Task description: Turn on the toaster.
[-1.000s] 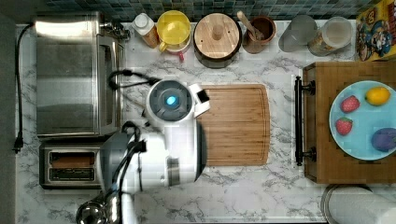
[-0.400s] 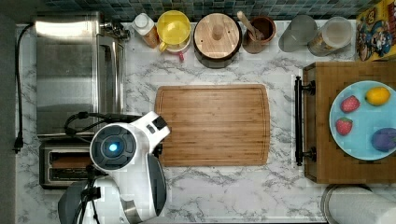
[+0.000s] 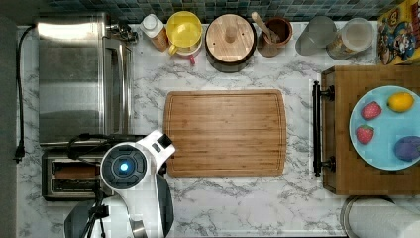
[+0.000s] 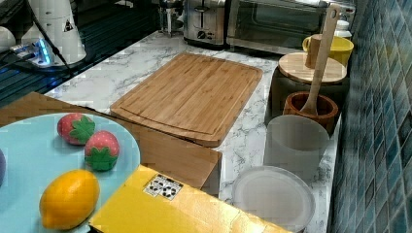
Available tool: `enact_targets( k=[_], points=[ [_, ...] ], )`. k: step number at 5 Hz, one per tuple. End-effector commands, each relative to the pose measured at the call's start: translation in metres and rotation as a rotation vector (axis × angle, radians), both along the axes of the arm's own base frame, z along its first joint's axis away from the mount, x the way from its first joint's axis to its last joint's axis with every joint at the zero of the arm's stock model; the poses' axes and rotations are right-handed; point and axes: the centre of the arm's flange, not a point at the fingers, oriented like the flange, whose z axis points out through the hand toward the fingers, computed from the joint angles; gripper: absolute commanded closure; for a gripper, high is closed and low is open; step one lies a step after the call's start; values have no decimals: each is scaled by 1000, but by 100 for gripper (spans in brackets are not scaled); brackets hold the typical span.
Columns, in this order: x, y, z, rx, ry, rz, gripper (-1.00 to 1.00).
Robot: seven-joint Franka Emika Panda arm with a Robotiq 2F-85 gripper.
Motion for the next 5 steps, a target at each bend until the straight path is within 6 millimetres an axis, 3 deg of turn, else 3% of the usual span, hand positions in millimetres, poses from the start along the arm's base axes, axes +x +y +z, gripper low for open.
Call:
enact_targets(
  k=[1, 3, 5],
  points=[
    [-50, 48, 7, 134, -77, 184, 100],
    [-41, 50, 0, 93, -98, 123, 100],
    [-22, 31, -6, 48, -111, -9, 100]
  ],
)
